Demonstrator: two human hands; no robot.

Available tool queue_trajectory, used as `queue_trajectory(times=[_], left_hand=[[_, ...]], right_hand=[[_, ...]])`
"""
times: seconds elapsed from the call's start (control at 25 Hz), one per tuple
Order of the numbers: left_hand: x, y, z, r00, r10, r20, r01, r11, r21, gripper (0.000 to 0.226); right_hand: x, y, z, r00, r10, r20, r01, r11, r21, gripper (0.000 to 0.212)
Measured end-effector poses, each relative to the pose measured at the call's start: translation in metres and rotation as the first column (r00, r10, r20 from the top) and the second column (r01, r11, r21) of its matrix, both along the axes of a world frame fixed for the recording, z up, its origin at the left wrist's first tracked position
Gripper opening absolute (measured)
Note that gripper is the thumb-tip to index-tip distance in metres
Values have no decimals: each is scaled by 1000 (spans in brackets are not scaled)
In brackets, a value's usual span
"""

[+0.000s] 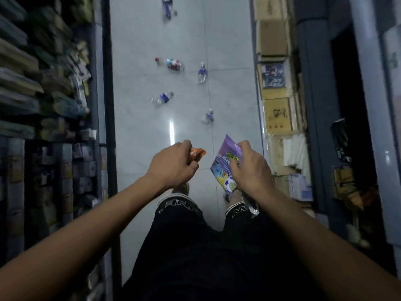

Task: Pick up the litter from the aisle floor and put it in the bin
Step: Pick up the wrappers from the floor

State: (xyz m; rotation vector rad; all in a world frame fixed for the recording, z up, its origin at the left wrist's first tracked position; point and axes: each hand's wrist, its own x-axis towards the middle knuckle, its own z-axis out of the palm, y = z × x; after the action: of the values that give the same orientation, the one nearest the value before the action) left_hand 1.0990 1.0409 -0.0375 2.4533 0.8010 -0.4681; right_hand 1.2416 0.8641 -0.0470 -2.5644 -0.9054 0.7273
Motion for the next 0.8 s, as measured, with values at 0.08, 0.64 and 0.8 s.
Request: queue_trajectory(times=[0.08, 0.64, 0.8], left_hand=[[-19, 8, 11, 996, -80, 37, 80, 997, -7, 24], [-74, -91, 42, 652, -746, 134, 750, 661, 28, 30], [-102, -188, 54, 379, -905, 192, 919, 392, 34, 33]], right_hand=[[-27, -15, 11, 995, -91, 38, 91, 996, -3, 26], [-303, -196, 63, 377, -923, 72, 922, 382, 61, 29], [-415, -259, 62, 72, -994, 85, 992, 80, 94, 32]])
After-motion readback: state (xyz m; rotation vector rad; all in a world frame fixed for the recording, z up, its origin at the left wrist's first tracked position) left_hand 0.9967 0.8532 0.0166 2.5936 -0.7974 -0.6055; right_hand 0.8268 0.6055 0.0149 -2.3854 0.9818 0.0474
